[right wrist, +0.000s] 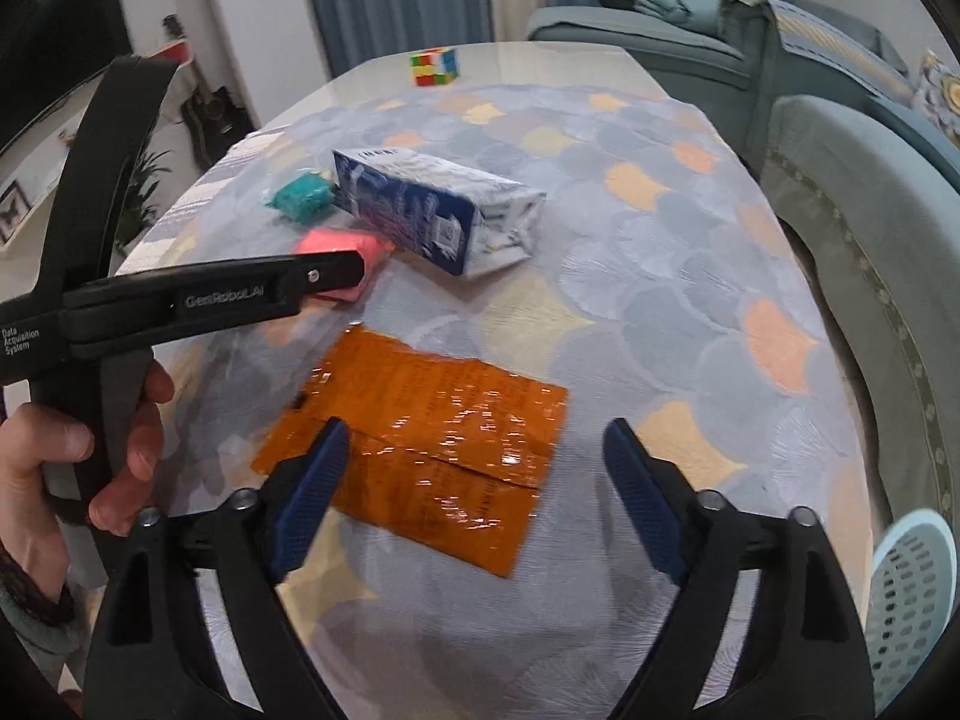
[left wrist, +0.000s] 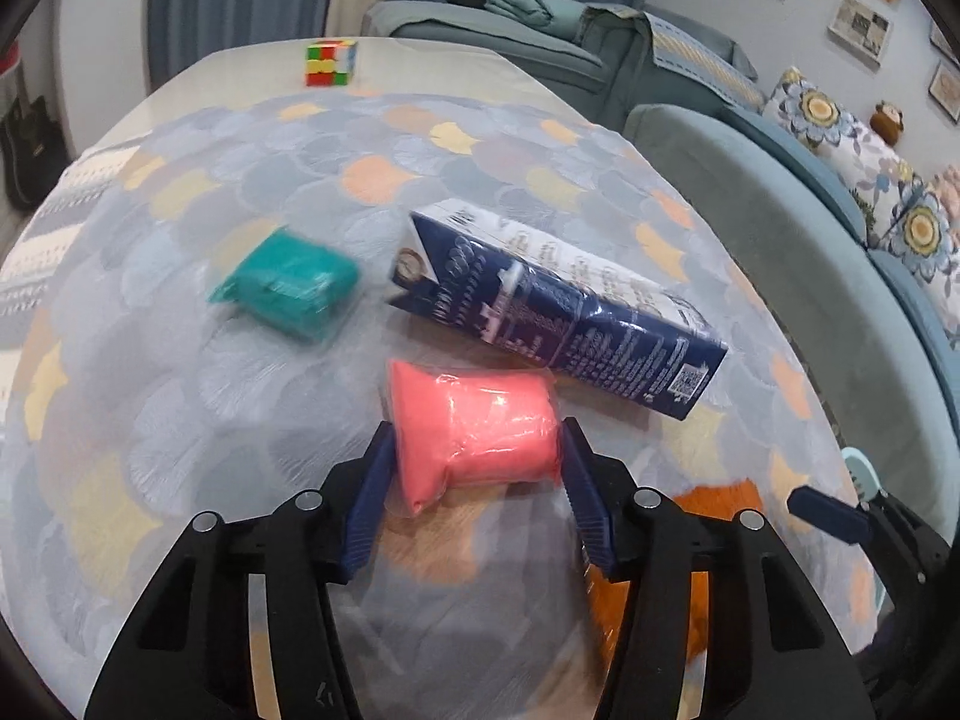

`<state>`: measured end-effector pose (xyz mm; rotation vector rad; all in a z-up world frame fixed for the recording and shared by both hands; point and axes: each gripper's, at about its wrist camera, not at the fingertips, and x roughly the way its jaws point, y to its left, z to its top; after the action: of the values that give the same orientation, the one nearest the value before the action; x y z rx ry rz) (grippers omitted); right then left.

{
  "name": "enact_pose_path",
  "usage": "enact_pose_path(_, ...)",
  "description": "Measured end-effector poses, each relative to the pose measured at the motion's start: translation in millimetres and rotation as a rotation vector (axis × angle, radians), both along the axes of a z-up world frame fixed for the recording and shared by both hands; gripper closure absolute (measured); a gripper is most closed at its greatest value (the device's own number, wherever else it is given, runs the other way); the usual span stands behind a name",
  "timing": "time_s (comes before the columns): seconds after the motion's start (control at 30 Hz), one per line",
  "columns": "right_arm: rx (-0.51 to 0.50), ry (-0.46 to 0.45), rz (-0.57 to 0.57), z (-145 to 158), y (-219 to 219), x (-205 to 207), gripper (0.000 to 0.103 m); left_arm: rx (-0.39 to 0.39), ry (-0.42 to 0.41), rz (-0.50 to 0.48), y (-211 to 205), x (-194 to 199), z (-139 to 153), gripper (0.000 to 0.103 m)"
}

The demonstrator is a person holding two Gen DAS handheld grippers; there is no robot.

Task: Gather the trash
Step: 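Grasp the pink bag with the left tool while the right tool grasps the orange bag, then carry pink and orange bags over the blue basket and open both tools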

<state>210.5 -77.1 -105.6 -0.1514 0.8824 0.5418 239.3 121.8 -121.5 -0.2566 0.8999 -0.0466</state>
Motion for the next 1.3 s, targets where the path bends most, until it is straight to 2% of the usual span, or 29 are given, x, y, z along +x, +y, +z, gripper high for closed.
enact_pose_path(0.1, -0.015, 0.014, -0.008, -3, 8, -1, 0.012, -0.009, -0.015, 0.035, 15, -19, 2, 0.052)
enact_pose_path(0.23, -0.034, 0.095, -0.064, -13, 21, 6, 0.010, -0.003, -0.062, 0.090, 32, -45, 7, 0.052)
enact_pose_path(0.33, -0.032, 0.101, -0.097, -14, 30, 6, 0.008, -0.021, -0.104, 0.121, 42, -58, 11, 0.052)
enact_pose_path(0.43, -0.117, 0.073, -0.142, -18, 45, 4, 0.008, -0.042, -0.121, 0.136, 47, -63, 11, 0.052)
enact_pose_path(0.5, -0.137, 0.043, -0.144, -20, 49, 0, 0.010, -0.048, -0.138, 0.137, 48, -66, 13, 0.052)
enact_pose_path(0.63, -0.112, 0.034, -0.144, -17, 45, -2, 0.022, -0.051, -0.141, 0.131, 47, -66, 12, 0.052)
enact_pose_path(0.7, -0.102, 0.021, -0.131, -15, 45, -5, 0.037, -0.043, -0.148, 0.127, 45, -67, 13, 0.052)
enact_pose_path(0.8, -0.091, -0.001, -0.101, -12, 48, -12, 0.054, -0.026, -0.152, 0.120, 43, -67, 14, 0.052)
enact_pose_path(0.9, -0.049, 0.006, -0.087, -9, 44, -16, 0.066, -0.009, -0.157, 0.107, 38, -68, 16, 0.052)
enact_pose_path(1.0, 0.010, 0.005, -0.092, -4, 31, -23, 0.073, -0.030, -0.158, 0.079, 32, -69, 18, 0.052)
enact_pose_path(1.13, 0.050, -0.013, -0.117, 6, 12, -32, 0.074, -0.037, -0.169, 0.032, 15, -74, 26, 0.052)
enact_pose_path(1.3, 0.081, -0.054, -0.183, 30, -27, -43, 0.075, -0.040, -0.203, -0.054, -23, -81, 50, 0.052)
